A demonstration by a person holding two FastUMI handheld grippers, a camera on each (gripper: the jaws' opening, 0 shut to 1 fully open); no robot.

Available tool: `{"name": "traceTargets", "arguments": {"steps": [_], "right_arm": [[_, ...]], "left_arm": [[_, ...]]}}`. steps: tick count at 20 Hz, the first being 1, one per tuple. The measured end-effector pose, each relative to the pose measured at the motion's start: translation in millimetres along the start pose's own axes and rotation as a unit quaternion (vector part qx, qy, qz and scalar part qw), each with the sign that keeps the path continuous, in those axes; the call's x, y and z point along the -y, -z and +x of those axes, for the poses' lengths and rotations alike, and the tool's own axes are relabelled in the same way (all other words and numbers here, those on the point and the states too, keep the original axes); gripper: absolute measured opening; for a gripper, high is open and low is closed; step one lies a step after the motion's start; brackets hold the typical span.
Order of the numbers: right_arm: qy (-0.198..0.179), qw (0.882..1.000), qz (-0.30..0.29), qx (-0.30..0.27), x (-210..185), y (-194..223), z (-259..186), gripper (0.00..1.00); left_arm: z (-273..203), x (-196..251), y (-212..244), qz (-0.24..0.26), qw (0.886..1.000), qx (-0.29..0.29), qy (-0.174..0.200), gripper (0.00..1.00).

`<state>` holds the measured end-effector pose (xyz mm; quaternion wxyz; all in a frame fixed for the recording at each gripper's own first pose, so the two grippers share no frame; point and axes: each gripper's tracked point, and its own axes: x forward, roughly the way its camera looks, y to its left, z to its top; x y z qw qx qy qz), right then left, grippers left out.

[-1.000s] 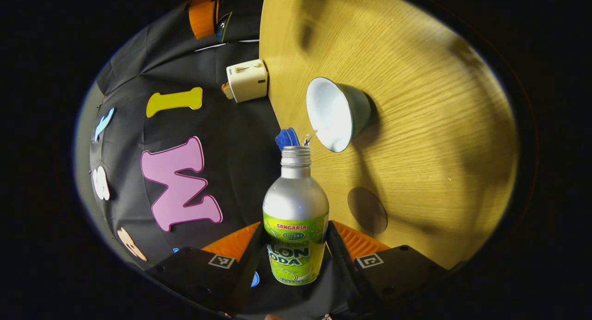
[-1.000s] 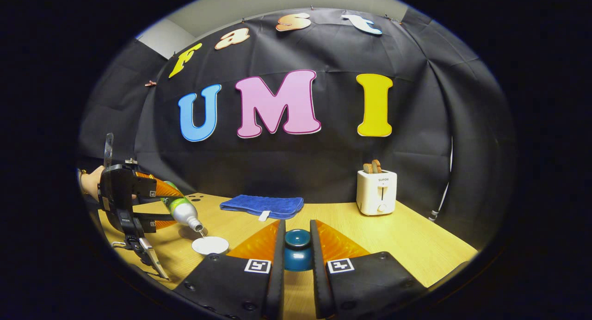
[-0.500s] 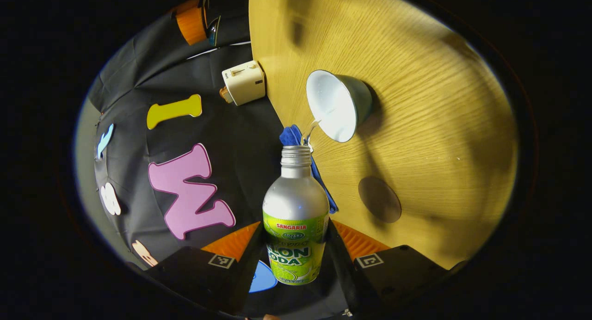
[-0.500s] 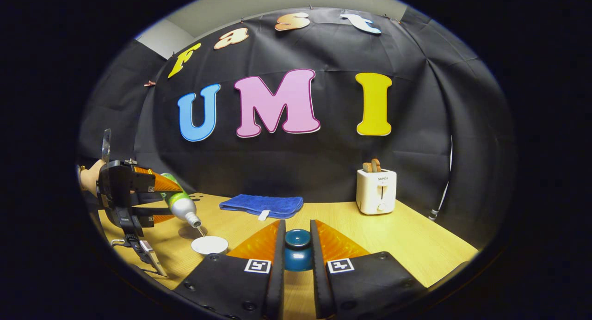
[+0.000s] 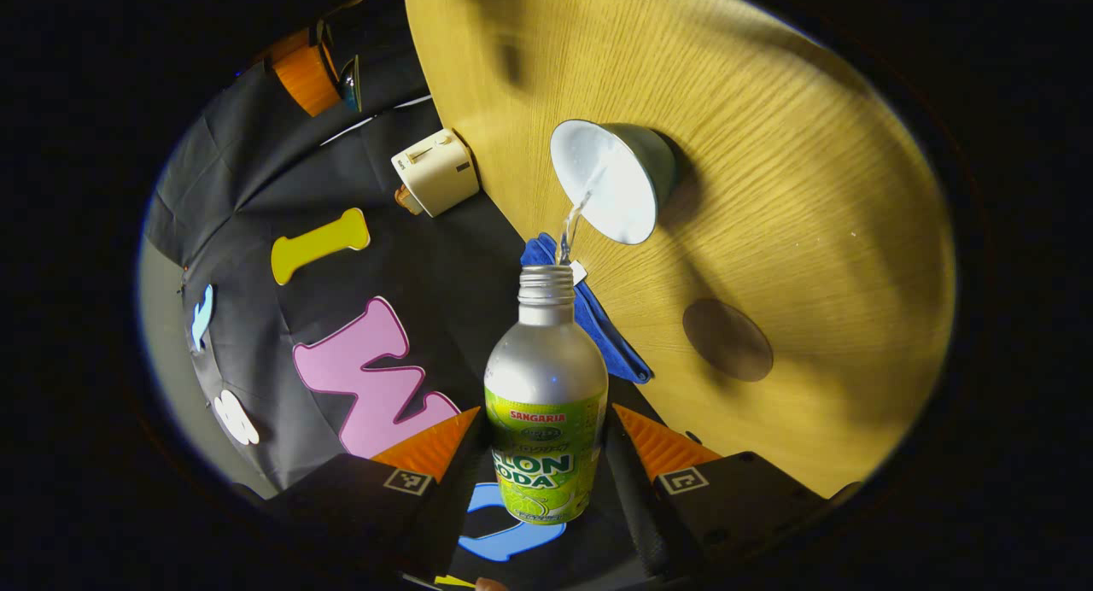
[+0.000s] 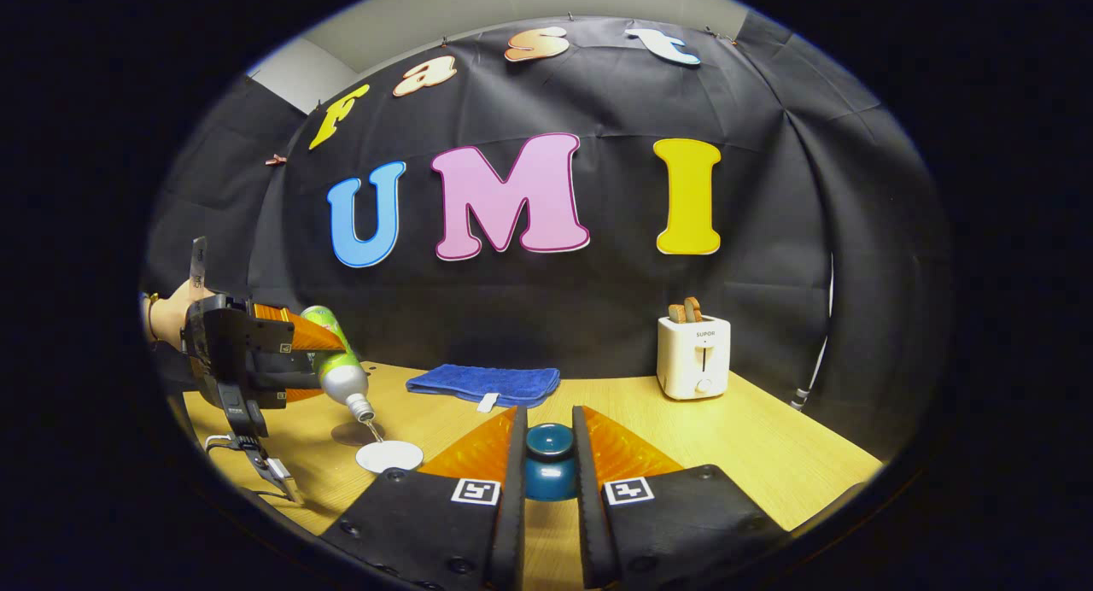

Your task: Open the teacup lid with one hand, grasp the water bottle and pour water into the teacup with the other hand; after pouring, place the water bottle on the coaster and then close the teacup lid.

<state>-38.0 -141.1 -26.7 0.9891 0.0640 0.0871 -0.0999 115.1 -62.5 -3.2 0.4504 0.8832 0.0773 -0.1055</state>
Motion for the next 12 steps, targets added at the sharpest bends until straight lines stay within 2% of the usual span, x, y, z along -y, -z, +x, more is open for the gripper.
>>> {"name": "traceTargets", "arguments": {"steps": [8, 9, 10, 12], "right_arm": [[0.000, 1.000, 0.003, 0.003, 0.2, -2.4, -0.7, 0.29], [0.001, 1.000, 0.003, 0.002, 0.4, -1.8, -0.4, 0.25], [0.001, 1.000, 0.004, 0.002, 0.9, -1.6, -0.3, 0.30], [0.002, 1.000, 0.004, 0.004, 1.8, -2.7, -0.5, 0.29]], "left_arm": [[4.0, -10.6, 6.8, 0.055, 0.998, 0.004, 0.002, 0.81], [3.6, -13.1, 6.8, 0.065, 0.998, 0.005, 0.000, 0.81], [4.0, -17.7, 6.9, 0.074, 0.997, 0.007, -0.003, 0.81], [5.4, -25.6, -0.4, 0.082, 0.996, 0.019, -0.011, 0.81]]}}
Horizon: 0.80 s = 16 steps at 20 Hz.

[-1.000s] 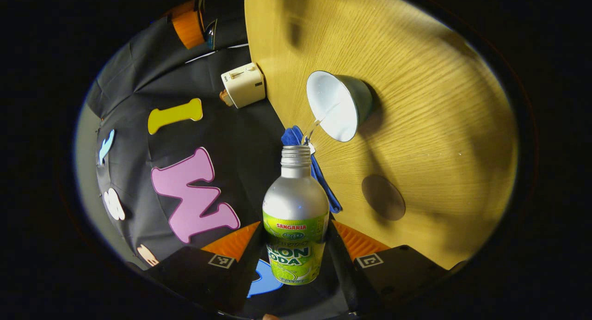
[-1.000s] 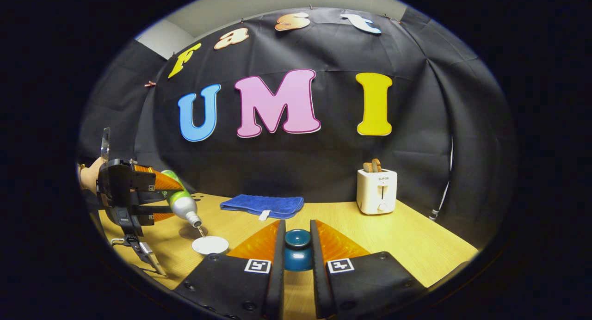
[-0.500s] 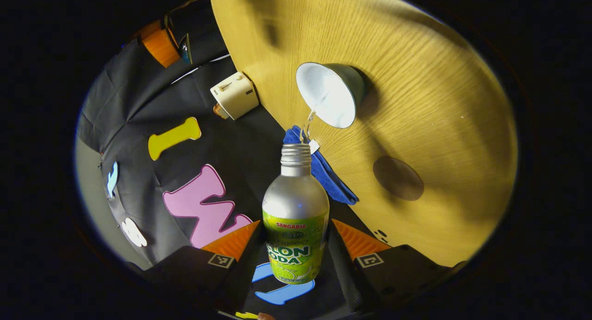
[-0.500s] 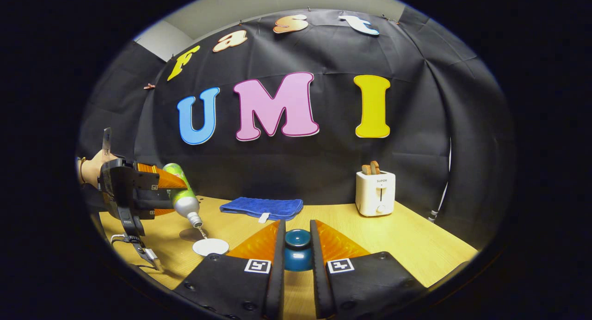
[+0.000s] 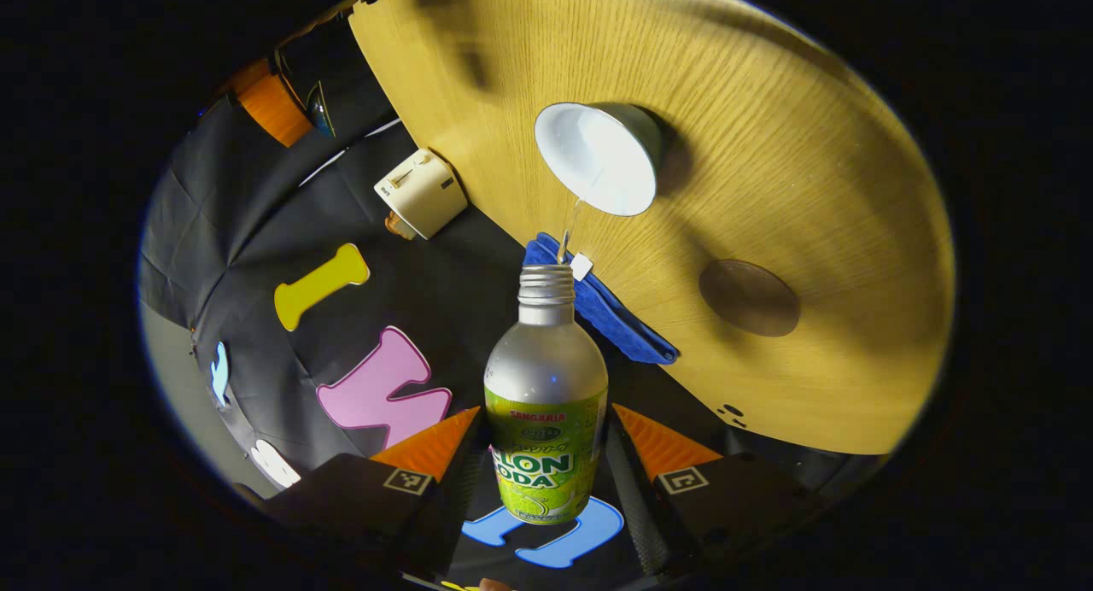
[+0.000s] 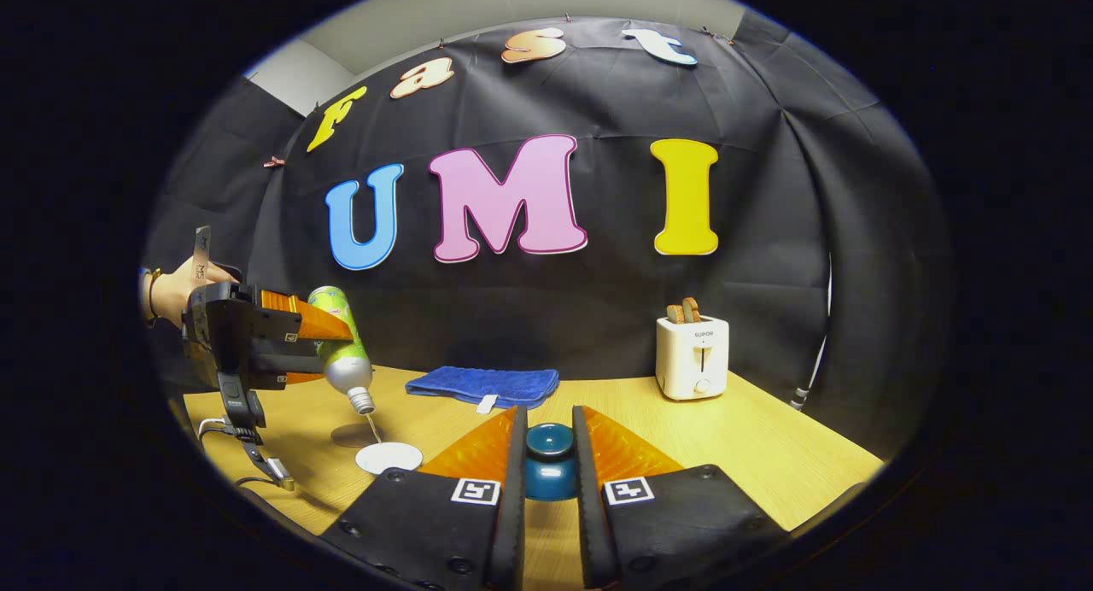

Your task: Open the teacup lid with one hand, grasp the water bottle and pour water into the teacup with the other hand; after pouring, place the water bottle on the coaster and then close the teacup lid.

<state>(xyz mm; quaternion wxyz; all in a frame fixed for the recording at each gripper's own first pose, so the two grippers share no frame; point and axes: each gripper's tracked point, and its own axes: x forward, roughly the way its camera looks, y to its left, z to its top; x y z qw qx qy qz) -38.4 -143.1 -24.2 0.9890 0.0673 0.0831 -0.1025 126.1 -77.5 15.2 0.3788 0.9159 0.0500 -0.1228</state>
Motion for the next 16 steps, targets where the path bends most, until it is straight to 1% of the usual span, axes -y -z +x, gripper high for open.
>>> {"name": "traceTargets", "arguments": {"steps": [5, 6, 7, 9, 10, 11, 12, 13, 14, 16], "right_arm": [[0.001, 1.000, -0.001, 0.007, 0.8, -5.6, -2.6, 0.30], [0.001, 1.000, -0.001, 0.008, 0.3, -6.5, -2.6, 0.25], [0.000, 1.000, 0.000, 0.008, 0.4, -5.7, -2.6, 0.30], [0.001, 1.000, -0.001, 0.006, 1.3, -4.2, -1.9, 0.25], [0.001, 1.000, 0.000, 0.005, 1.7, -3.6, -1.6, 0.25], [0.000, 1.000, 0.002, 0.005, 1.3, -3.5, -1.3, 0.30], [0.000, 1.000, 0.002, 0.004, 1.7, -2.9, -1.2, 0.30], [0.001, 1.000, 0.001, 0.003, 2.3, -2.7, -1.0, 0.25], [0.002, 1.000, 0.001, 0.003, 2.8, -2.7, -1.1, 0.29], [0.001, 1.000, 0.002, 0.003, 2.8, -2.4, -0.7, 0.29]], "left_arm": [[7.6, -14.4, -16.2, 0.039, 0.999, 0.017, -0.004, 0.81], [7.9, -18.4, -18.7, 0.046, 0.999, 0.022, -0.006, 0.81], [7.9, -20.8, -21.1, 0.052, 0.998, 0.024, -0.007, 0.81], [7.5, -24.2, -22.0, 0.063, 0.998, 0.024, -0.010, 0.81], [6.7, -24.7, -22.8, 0.063, 0.998, 0.024, -0.009, 0.81], [6.7, -23.9, -22.9, 0.062, 0.998, 0.024, -0.007, 0.81], [5.7, -25.7, -22.7, 0.062, 0.998, 0.024, -0.007, 0.81], [5.1, -26.2, -23.3, 0.060, 0.998, 0.023, -0.008, 0.81], [4.8, -27.7, -22.3, 0.059, 0.998, 0.024, -0.010, 0.81], [6.5, -28.2, -23.0, 0.056, 0.998, 0.026, -0.012, 0.81]]}}
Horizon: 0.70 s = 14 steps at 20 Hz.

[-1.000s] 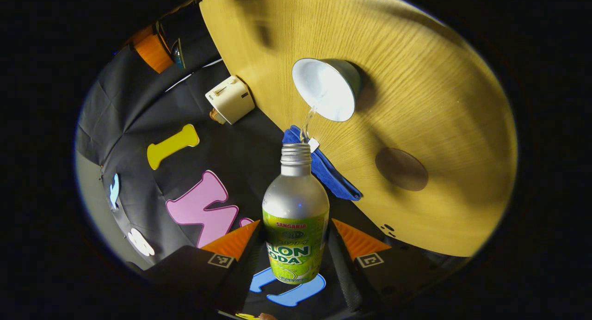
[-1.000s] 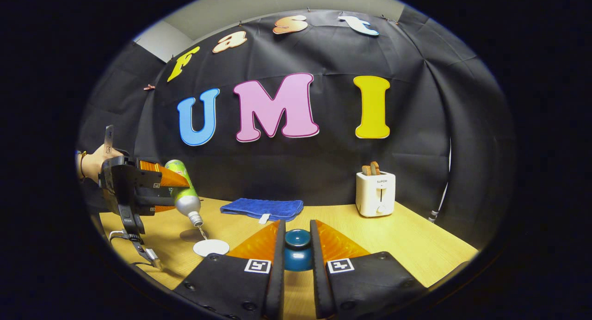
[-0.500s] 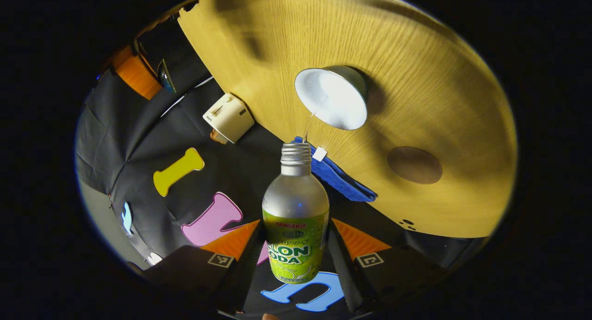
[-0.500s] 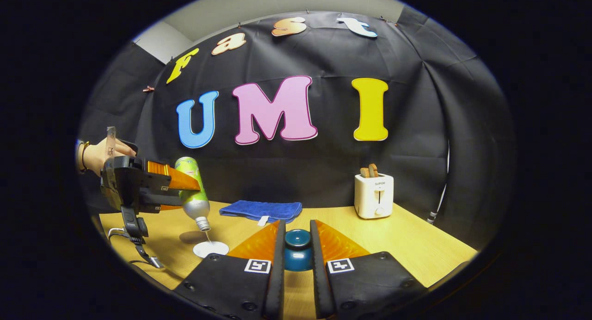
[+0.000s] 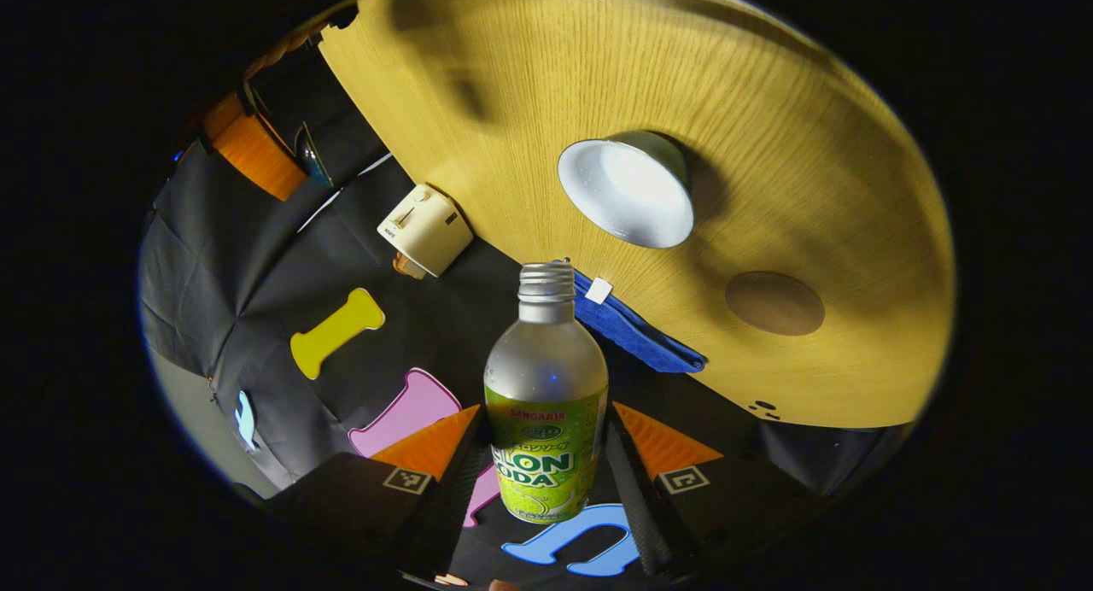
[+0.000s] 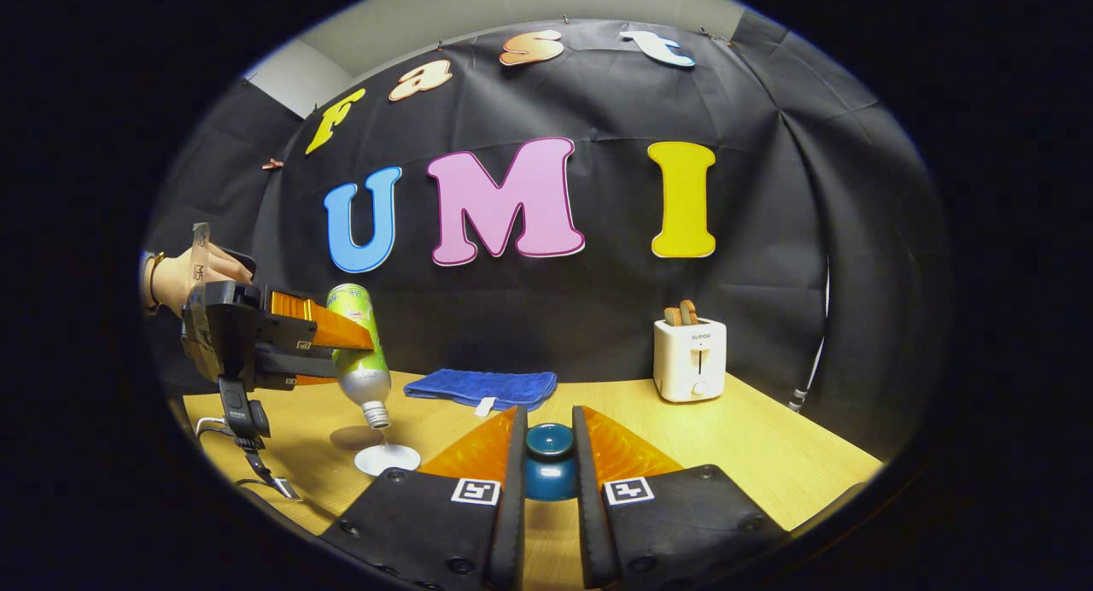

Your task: Open the teacup lid with one hand, grasp the water bottle and pour water into the teacup with the other hand; after pouring, place the water bottle on the coaster and then close the teacup lid.

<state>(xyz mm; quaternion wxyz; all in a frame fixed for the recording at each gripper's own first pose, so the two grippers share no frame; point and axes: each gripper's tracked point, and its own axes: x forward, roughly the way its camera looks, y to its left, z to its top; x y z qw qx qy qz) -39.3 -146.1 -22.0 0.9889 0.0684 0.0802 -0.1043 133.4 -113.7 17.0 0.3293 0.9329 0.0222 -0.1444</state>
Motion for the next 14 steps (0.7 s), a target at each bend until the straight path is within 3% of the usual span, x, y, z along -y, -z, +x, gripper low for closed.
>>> {"name": "traceTargets", "arguments": {"steps": [6, 9, 12, 14], "right_arm": [[-0.001, 1.000, -0.004, -0.001, -0.7, 1.7, 0.2, 0.29], [-0.001, 1.000, -0.002, -0.002, -1.6, 1.9, 0.9, 0.29], [0.002, 1.000, -0.006, -0.001, -2.0, 2.2, 1.5, 0.30], [0.002, 1.000, -0.008, -0.003, -3.3, 3.6, 1.6, 0.29]], "left_arm": [[-7.1, -0.7, -5.2, -0.063, 0.998, 0.000, -0.020, 0.81], [-7.8, 13.7, -2.4, -0.132, 0.991, -0.009, -0.020, 0.81], [-15.5, 29.8, -0.6, -0.230, 0.973, -0.018, -0.021, 0.81], [-15.3, 39.4, -5.7, -0.338, 0.941, -0.007, -0.023, 0.81]]}}
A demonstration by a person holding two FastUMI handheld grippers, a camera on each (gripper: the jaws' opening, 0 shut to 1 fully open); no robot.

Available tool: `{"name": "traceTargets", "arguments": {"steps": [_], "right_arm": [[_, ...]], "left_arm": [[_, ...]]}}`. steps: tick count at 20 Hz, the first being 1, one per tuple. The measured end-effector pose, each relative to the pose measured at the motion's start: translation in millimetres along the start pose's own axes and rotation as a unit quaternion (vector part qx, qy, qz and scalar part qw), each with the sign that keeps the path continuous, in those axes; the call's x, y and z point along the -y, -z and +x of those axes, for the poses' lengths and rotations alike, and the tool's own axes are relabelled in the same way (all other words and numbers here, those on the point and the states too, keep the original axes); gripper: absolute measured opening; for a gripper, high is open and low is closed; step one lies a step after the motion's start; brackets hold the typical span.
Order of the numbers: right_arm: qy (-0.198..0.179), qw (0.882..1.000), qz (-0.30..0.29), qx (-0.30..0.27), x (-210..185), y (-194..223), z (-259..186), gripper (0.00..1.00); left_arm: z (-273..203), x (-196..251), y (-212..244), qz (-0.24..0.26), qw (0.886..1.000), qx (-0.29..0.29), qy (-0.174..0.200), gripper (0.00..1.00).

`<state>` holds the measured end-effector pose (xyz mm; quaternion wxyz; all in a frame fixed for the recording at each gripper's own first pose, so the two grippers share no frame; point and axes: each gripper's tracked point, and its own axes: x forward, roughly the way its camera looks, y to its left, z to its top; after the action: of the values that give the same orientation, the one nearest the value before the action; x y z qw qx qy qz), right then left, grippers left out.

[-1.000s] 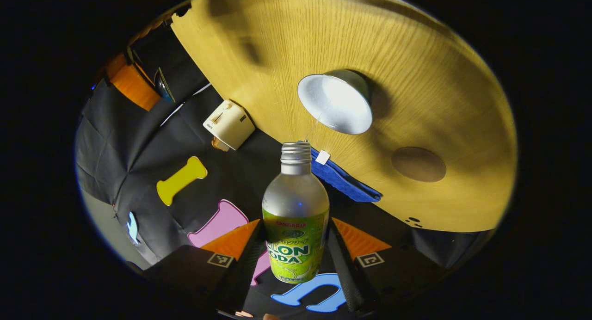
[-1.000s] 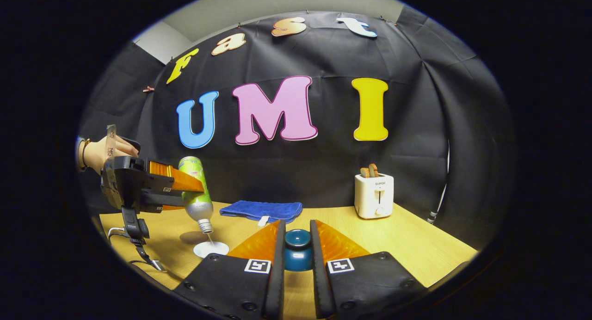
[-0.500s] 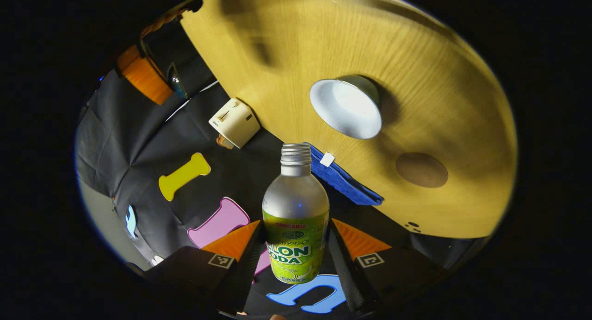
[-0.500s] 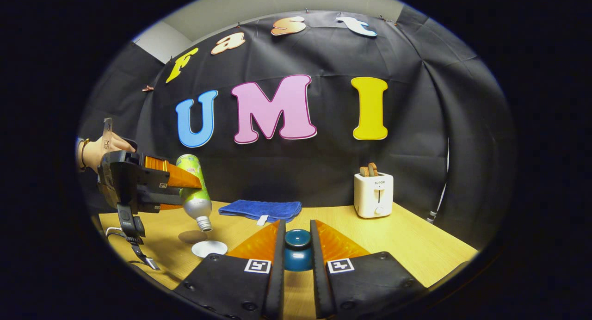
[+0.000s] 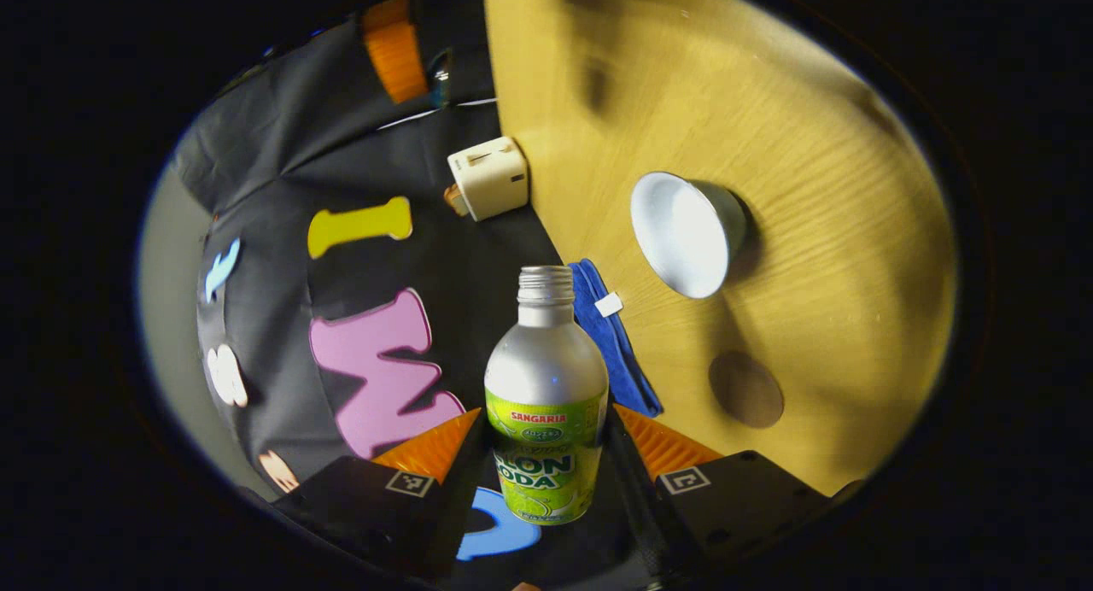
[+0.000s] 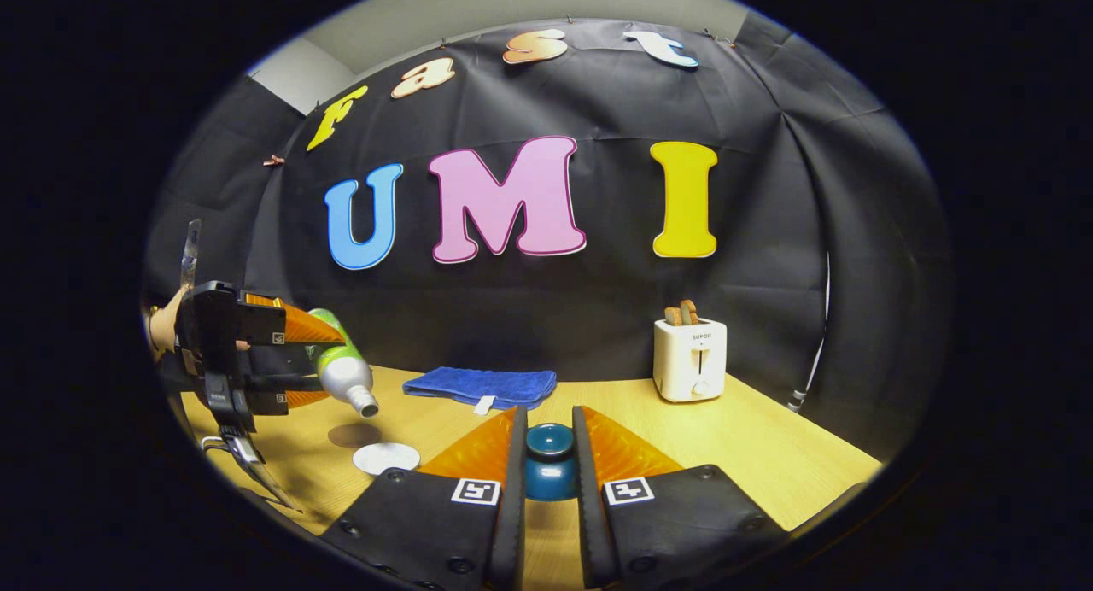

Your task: Open the teacup lid with one hand, grasp the water bottle and pour water into the teacup with the other hand; after pouring, place the water bottle on the coaster and then close the teacup lid.

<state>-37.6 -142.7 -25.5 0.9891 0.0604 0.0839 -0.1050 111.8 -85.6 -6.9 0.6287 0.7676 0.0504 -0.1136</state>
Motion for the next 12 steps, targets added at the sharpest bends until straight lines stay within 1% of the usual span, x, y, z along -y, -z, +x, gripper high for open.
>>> {"name": "traceTargets", "arguments": {"steps": [1, 2, 3, 4, 5, 6, 7, 8, 9, 10, 12], "right_arm": [[0.000, 1.000, -0.001, -0.002, -0.6, 1.5, 1.0, 0.29], [0.000, 1.000, -0.002, -0.003, -0.8, 3.0, 1.4, 0.30], [0.000, 1.000, -0.003, -0.004, -1.6, 3.1, 1.5, 0.30], [0.000, 1.000, -0.004, -0.005, -1.7, 3.7, 1.9, 0.25], [0.000, 1.000, -0.004, -0.006, -1.9, 4.5, 2.7, 0.30], [-0.001, 1.000, -0.004, -0.007, -3.2, 6.4, 3.5, 0.30], [-0.001, 1.000, -0.005, -0.009, -3.1, 7.6, 3.7, 0.30], [-0.001, 1.000, -0.006, -0.010, -3.2, 9.2, 4.1, 0.29], [-0.001, 1.000, -0.006, -0.012, -3.1, 10.4, 5.0, 0.30], [-0.001, 1.000, -0.005, -0.013, -3.0, 11.9, 5.3, 0.30], [-0.002, 1.000, -0.005, -0.014, -3.7, 12.6, 5.4, 0.30]], "left_arm": [[1.0, 3.8, 0.3, -0.066, 0.998, 0.007, 0.001, 0.81], [2.6, 6.2, 2.9, -0.127, 0.992, 0.015, -0.002, 0.80], [3.4, 8.2, 2.7, -0.183, 0.983, 0.020, -0.006, 0.81], [2.1, 8.8, 5.5, -0.236, 0.972, 0.023, -0.011, 0.80], [1.0, 8.2, 6.8, -0.290, 0.956, 0.029, -0.019, 0.81], [-1.1, 5.5, 11.6, -0.345, 0.938, 0.035, -0.023, 0.80], [2.3, 3.8, 11.4, -0.402, 0.914, 0.045, -0.029, 0.80], [6.6, 0.0, 12.2, -0.461, 0.885, 0.055, -0.030, 0.80], [9.7, -1.4, 14.4, -0.517, 0.853, 0.058, -0.031, 0.79], [15.1, 0.7, 13.0, -0.570, 0.819, 0.067, -0.026, 0.80], [23.8, 0.6, 13.7, -0.663, 0.744, 0.085, -0.025, 0.79]]}}
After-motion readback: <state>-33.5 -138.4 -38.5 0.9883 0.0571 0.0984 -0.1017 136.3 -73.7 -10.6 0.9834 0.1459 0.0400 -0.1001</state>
